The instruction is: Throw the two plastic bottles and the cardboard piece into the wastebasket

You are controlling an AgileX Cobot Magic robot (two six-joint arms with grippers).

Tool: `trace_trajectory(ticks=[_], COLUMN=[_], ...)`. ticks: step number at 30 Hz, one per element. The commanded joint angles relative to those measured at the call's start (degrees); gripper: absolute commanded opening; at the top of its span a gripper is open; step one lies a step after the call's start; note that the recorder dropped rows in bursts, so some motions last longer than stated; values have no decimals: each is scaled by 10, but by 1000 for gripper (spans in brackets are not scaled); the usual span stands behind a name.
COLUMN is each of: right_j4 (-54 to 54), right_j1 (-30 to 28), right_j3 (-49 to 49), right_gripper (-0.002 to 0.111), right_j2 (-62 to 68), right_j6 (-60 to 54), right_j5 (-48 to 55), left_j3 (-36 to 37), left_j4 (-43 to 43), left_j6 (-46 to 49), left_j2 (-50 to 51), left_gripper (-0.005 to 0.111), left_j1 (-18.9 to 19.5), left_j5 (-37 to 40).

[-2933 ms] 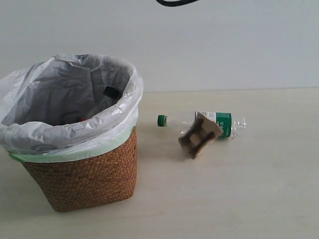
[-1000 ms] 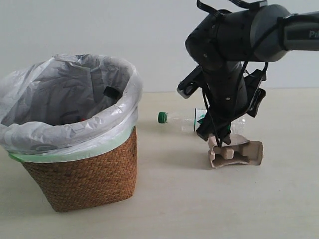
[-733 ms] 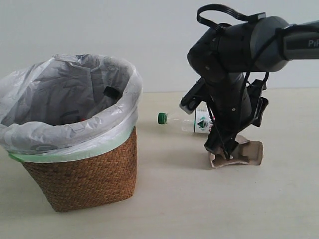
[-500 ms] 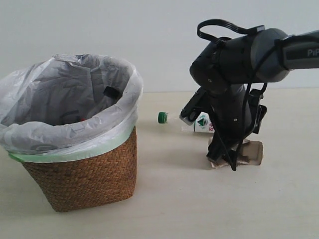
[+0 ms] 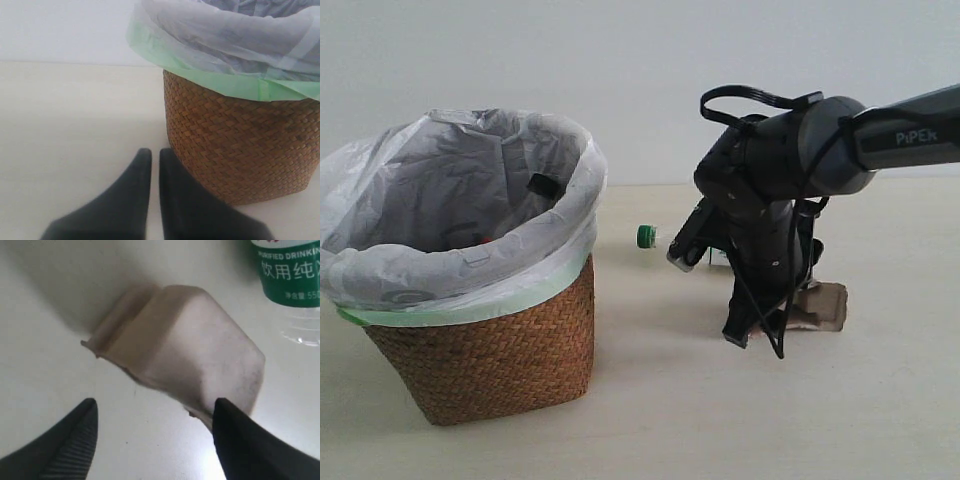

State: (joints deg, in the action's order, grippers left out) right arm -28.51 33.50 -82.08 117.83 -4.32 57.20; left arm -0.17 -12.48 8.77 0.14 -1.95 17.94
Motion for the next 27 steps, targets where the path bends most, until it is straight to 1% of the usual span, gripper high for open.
trace_trajectory(ticks=[1, 3, 8, 10, 13, 18, 20, 21, 22, 23, 27], right_j4=[-20, -25, -52, -54, -59, -74, -82, -83, -83, -84, -78], right_j1=[-4, -4, -4, -4, -4, -4, -4, -4, -4, -4, -4], right_j3=[1, 1, 1, 1, 1, 1, 1, 1, 1, 1, 1], right_gripper=[59, 53, 26, 24, 27, 27, 20, 7, 2, 0, 0], right_j2=[5, 6, 6, 6, 6, 6, 6, 6, 5, 2, -16], right_j6=[-2, -1, 1, 4, 7, 28, 39, 40, 43, 53, 47], right_j5=[-15, -21, -30, -31, -37, -39, -27, -17, -14, -14, 2], left_j3=[2, 2, 2, 2, 2, 2, 2, 2, 2, 2, 2], left_j4=[1, 1, 1, 1, 1, 1, 1, 1, 1, 1, 1], left_j6=[-5, -5, -5, -5, -5, -5, -5, -5, -5, -5, -5], left_j2=[-1, -1, -1, -1, -1, -1, -1, -1, -1, -1, -1], left_gripper=[6, 6, 6, 6, 6, 6, 6, 6, 6, 6, 6], left_j1=[2, 2, 2, 2, 2, 2, 2, 2, 2, 2, 2], left_j5=[-2, -2, -2, -2, -2, -2, -2, -2, -2, -2, -2])
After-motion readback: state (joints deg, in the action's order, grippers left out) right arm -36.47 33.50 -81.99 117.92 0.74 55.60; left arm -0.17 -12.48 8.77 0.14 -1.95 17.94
